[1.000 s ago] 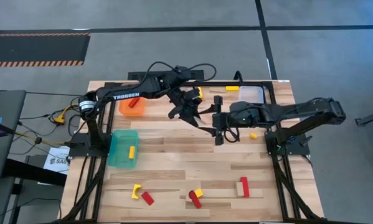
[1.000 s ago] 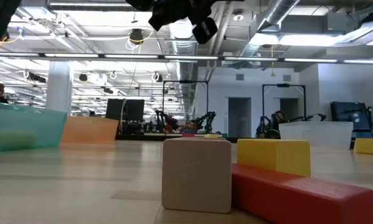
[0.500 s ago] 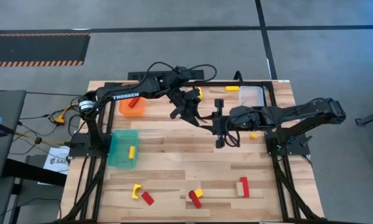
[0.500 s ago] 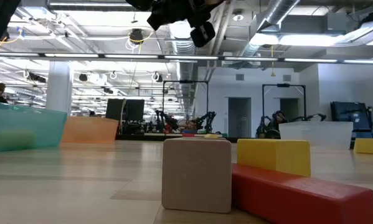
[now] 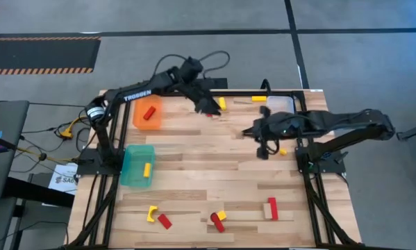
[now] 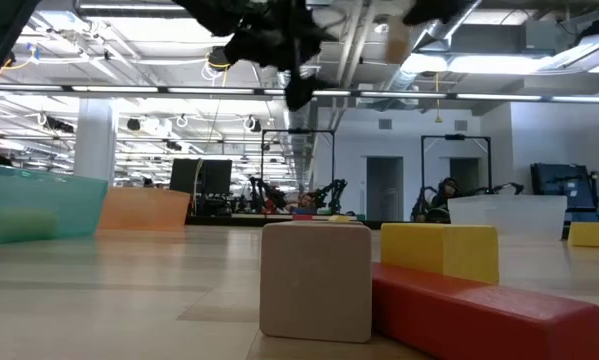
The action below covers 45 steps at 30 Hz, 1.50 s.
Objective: Sort & place blocks by color
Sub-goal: Put the brown wooden block into the white bin
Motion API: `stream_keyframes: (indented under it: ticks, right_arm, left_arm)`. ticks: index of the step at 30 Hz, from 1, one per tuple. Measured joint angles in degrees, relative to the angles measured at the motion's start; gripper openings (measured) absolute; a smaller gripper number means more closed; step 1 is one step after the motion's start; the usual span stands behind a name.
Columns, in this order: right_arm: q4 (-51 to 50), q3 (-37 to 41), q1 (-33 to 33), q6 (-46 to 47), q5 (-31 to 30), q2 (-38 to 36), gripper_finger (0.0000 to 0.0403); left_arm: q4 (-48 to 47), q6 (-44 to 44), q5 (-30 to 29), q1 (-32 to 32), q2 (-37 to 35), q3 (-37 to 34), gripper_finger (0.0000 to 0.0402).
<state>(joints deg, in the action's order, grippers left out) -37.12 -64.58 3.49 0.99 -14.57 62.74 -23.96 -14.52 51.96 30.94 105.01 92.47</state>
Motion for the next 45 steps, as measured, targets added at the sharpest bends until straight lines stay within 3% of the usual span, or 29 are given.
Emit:
stream_keyframes:
  ticks: [6, 12, 22, 30, 36, 41, 45]
  right_arm:
    - [-18.04, 0.00, -10.58, 14.57, -4.24, -1.73, 0.0005]
    - [-25.97, 0.02, -24.72, 15.50, -5.16, 3.85, 0.0002]
    - [-27.64, 0.02, -42.71, 12.95, -5.32, 16.98, 0.0001]
    - [-26.04, 0.04, -49.42, 10.38, -6.74, 25.96, 0.0002]
    - [-25.07, 0.07, -52.42, 8.97, -6.47, 29.62, 0.0006]
    - [-25.69, 0.07, -52.76, 7.98, -6.16, 30.32, 0.0020]
    - [-26.23, 0.07, -52.75, 7.99, -5.95, 30.28, 0.0059]
  left_arm:
    - [-12.32, 6.67, -7.04, 5.31, -1.39, -0.07, 0.0318]
    - [-18.11, 12.99, -15.91, 3.24, -4.65, -0.07, 0.0306]
    - [-26.06, 17.19, -22.74, -0.68, -8.07, -0.07, 0.0291]
    - [-45.07, 20.11, -40.19, -2.18, -12.41, -0.70, 0.0269]
    - [-37.66, 15.44, -42.34, -2.45, -25.41, -13.19, 0.0247]
    - [-24.69, 7.84, -38.01, -3.56, -37.39, -25.30, 0.0237]
    - [-17.64, 4.16, -35.86, -6.55, -43.69, -31.81, 0.0236]
